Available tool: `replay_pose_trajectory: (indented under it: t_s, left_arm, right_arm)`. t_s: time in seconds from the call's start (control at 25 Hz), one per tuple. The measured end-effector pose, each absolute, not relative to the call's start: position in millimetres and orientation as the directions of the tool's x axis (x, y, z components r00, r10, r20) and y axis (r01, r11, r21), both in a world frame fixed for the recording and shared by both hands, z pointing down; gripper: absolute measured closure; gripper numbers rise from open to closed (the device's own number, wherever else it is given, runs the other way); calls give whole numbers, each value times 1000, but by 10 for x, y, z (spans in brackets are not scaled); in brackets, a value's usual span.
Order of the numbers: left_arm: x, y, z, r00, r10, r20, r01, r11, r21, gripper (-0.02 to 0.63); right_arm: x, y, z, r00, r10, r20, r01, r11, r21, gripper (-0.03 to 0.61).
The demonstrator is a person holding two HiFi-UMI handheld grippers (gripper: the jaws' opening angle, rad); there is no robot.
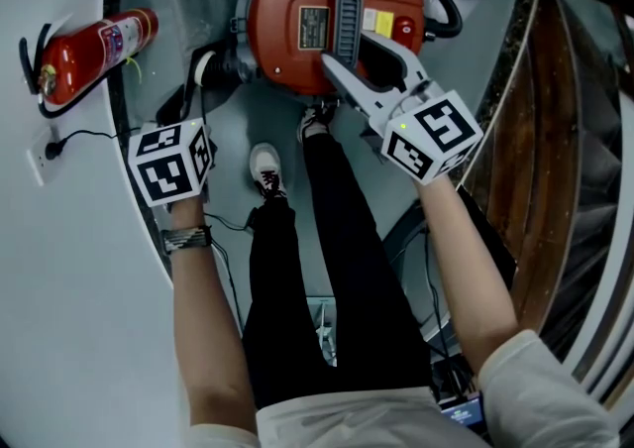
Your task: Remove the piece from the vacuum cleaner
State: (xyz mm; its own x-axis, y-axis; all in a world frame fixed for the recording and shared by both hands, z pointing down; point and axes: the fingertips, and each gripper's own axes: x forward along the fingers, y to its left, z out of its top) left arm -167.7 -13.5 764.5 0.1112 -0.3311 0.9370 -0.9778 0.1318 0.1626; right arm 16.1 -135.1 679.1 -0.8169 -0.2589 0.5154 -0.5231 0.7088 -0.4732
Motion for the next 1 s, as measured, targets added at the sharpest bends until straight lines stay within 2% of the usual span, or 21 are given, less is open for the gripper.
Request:
replay_pose_trajectory:
  t_s: [0.28,0.52,0.64,0.84,1.0]
  left_arm:
    - [-1649,-131,7609,129,-378,917,-977,113,184,555]
    - [-1630,-468,7339,183,-492,851,-969,55,241,502]
    - [-1644,-667,7331,174,-497,850,-973,48,228,491]
    - [-1680,-728,7510,159,-445,882,-975,71,211,494]
    - [-1661,-722,7533,188,-461,867,-961,94,259,545]
  right_arm:
    - [175,-1355,6786,-815,-266,515,-527,711,-466,382]
    - [165,-1351,6789,-815,-268,514,-528,709,-467,380]
    - [166,-1354,6788,-814,-269,515,-530,708,-466,380]
    - [162,-1355,6792,-815,-265,516,-528,709,-469,380]
    - [163,-1350,6789,-814,-266,516,-528,709,-468,380]
